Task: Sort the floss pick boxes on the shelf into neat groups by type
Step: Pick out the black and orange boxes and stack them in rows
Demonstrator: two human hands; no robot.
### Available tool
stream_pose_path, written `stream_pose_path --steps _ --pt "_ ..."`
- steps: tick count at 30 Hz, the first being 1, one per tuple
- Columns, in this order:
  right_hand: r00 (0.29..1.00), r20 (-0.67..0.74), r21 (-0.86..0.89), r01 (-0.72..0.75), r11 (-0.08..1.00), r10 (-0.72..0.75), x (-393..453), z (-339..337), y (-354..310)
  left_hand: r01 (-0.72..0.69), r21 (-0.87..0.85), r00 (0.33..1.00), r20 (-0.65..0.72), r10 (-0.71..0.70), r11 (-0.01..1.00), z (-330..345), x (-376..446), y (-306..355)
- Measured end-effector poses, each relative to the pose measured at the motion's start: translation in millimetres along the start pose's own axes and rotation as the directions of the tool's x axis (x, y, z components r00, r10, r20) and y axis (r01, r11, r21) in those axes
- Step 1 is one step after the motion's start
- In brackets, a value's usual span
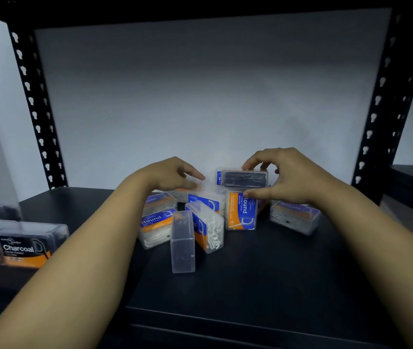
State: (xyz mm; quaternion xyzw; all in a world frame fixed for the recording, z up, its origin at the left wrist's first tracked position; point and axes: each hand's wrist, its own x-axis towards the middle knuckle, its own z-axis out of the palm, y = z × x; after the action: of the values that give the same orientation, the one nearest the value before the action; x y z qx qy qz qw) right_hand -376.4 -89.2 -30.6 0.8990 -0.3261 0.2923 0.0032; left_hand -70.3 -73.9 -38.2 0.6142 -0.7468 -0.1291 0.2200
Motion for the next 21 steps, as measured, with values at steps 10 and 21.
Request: stream_pose_path --steps 10,21 --pt "1.000 0.009 0.005 0.006 1.000 -0.006 -0.7 -1.9 0.6 0.094 -0.025 0.994 0.059 -0.093 0.995 -4.6 -3.3 1.8" --pt "1.000 -0.012 -0.011 0.015 1.000 -0.015 0.1 -0.1 0.0 -0.061 0.014 0.992 -0.110 0.062 0.998 3.3 6.6 -2.6"
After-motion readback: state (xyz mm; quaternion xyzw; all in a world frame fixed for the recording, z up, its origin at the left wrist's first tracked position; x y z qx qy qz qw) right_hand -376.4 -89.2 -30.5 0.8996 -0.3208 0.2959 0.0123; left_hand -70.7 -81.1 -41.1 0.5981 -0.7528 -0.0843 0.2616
